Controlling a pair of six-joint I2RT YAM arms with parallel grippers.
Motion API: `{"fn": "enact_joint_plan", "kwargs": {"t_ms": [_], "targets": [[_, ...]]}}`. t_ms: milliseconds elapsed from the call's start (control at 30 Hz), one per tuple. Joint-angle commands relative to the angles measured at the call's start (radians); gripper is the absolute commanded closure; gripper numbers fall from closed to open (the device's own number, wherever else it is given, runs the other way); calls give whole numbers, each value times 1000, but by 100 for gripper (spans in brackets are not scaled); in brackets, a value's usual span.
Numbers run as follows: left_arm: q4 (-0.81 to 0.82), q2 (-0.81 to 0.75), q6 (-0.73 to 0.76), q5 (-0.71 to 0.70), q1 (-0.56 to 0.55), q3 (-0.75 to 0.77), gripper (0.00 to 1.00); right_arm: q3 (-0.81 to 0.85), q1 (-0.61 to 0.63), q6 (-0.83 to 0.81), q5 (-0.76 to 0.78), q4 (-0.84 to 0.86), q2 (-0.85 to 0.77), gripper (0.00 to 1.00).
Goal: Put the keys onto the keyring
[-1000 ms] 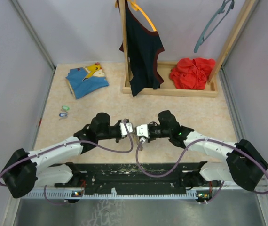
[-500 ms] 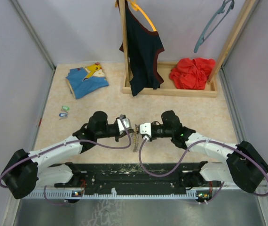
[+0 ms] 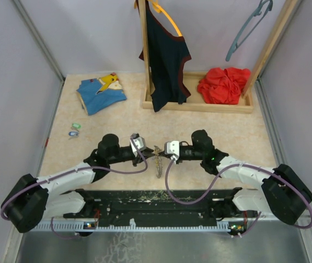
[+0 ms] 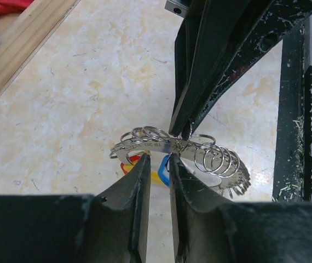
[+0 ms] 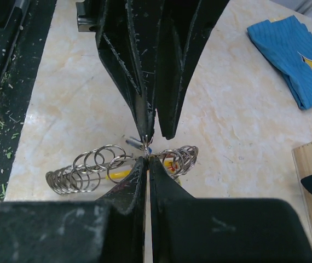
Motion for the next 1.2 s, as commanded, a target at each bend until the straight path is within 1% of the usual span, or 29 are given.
{"fn": "enact_joint_plan", "kwargs": {"t_ms": [0, 67, 100, 233, 333, 533, 633, 767, 900, 1033, 1167], "targets": [[97, -26, -49, -14, 25, -70, 72, -2, -26, 61, -47, 172, 2, 100], [139, -50, -60, -24, 31, -101, 69, -7, -29, 71, -45, 186, 6, 100], [163, -62, -62, -31, 34, -116, 65, -8, -32, 76, -43, 191, 7, 100], [230, -112, -67, -55, 36, -175, 56, -9, -37, 90, -37, 202, 16, 100], [296, -146, -61, -46, 37, -215, 53, -12, -39, 95, -35, 214, 23, 100], [375, -166, -45, 27, 37, -228, 54, -16, -39, 100, -39, 232, 37, 100], [408, -162, -30, 68, 37, -226, 55, -16, -38, 101, -39, 236, 47, 100], [409, -140, -2, 121, 37, -201, 58, -16, -39, 102, -45, 244, 53, 100], [415, -86, 22, 170, 37, -169, 60, -12, -39, 101, -54, 243, 60, 100], [427, -28, 24, 181, 37, -141, 61, -12, -39, 99, -64, 240, 59, 100], [445, -10, 27, 161, 37, -141, 60, -13, -39, 100, -70, 240, 57, 100]]}}
